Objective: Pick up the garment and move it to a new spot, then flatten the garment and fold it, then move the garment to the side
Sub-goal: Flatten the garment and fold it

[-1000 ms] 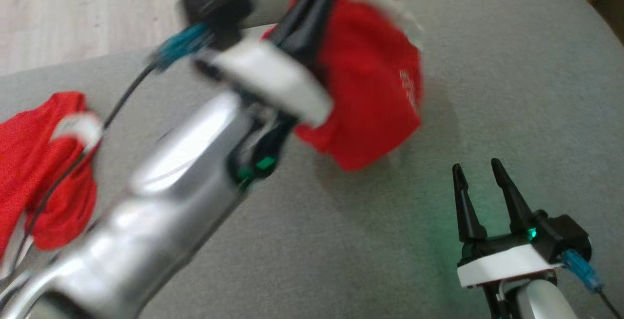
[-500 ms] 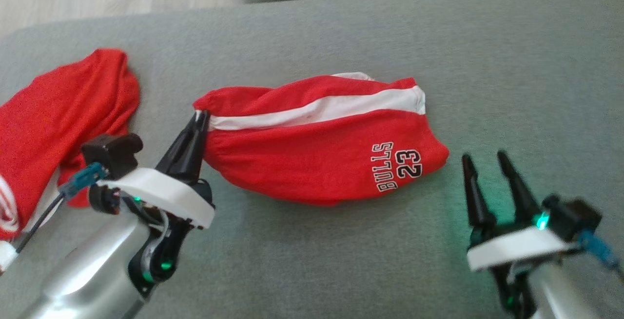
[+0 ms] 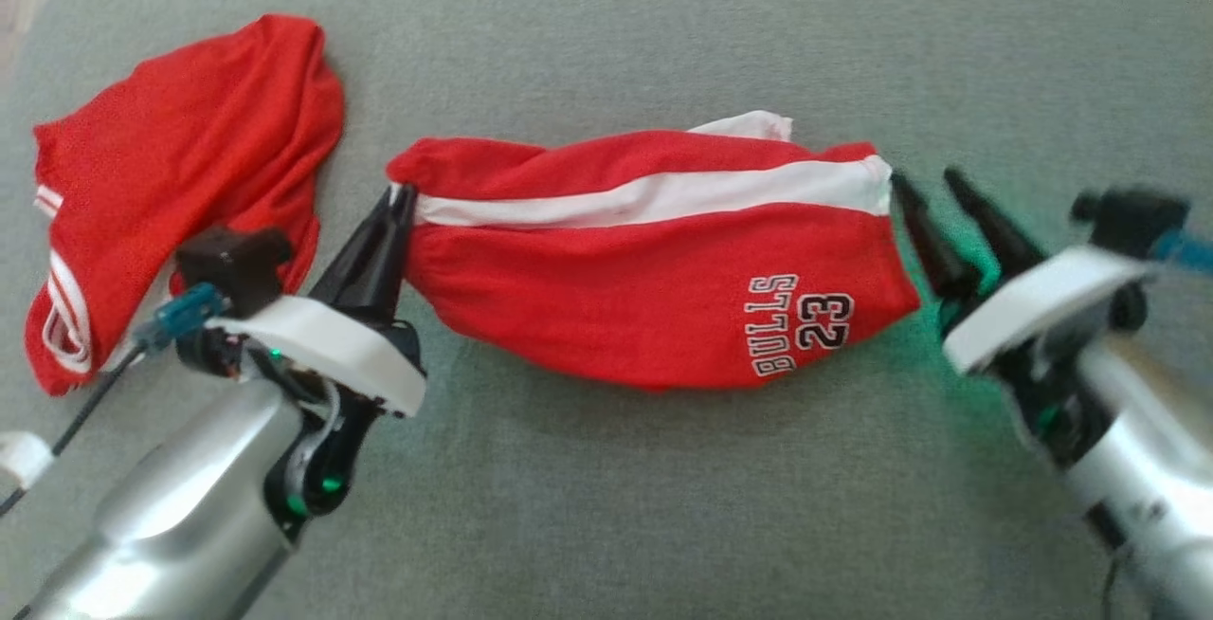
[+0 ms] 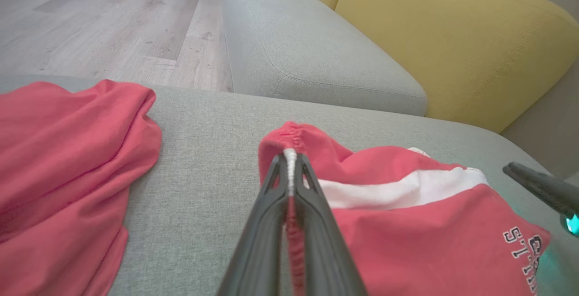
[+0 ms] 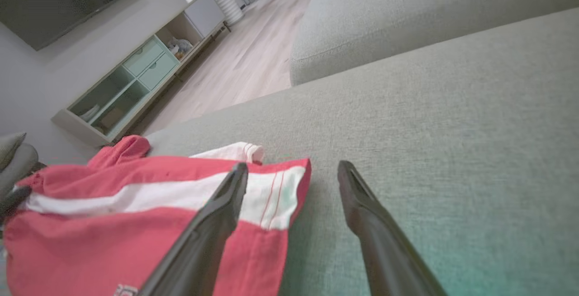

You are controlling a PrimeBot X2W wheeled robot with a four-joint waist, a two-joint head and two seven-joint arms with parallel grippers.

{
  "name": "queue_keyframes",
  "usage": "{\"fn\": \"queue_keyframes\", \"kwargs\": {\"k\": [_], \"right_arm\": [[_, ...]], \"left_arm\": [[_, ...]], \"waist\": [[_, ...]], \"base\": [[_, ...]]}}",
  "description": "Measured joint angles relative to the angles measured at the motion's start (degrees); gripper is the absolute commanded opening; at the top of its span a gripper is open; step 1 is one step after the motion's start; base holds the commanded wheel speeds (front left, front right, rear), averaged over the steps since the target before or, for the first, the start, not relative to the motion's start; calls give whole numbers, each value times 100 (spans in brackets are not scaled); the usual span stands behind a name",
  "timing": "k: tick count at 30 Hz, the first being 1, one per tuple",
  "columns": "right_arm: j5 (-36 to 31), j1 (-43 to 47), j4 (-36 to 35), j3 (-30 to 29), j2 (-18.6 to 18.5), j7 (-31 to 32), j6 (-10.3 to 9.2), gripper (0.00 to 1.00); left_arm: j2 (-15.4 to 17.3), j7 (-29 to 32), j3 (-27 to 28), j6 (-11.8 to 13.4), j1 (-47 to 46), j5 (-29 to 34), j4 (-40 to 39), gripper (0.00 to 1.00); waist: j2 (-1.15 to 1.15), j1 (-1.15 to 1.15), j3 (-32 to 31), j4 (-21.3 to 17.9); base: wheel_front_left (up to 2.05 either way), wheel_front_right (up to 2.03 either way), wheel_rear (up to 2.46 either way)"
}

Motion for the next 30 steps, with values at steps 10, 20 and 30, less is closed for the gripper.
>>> {"fn": "queue_keyframes", "kwargs": {"k": [10,20,30], "right_arm": [[2440,-333,-157,359,-545,1366,0,100],[3062,-380,-398,452,-682,1718,0,50],[3167,-380,-404,575,-686,1759,0,0]], "left_arm": [[-235,-1,-90,-194,-238,83,289,0],[-336,-20,-91,-293,-269,83,479,0],[-411,-111,-93,-346,-285,83,597,0]], "waist": [[0,0,180,247],[0,0,185,298],[0,0,166,346]], "base": [[0,0,0],[0,0,0],[0,0,0]]}}
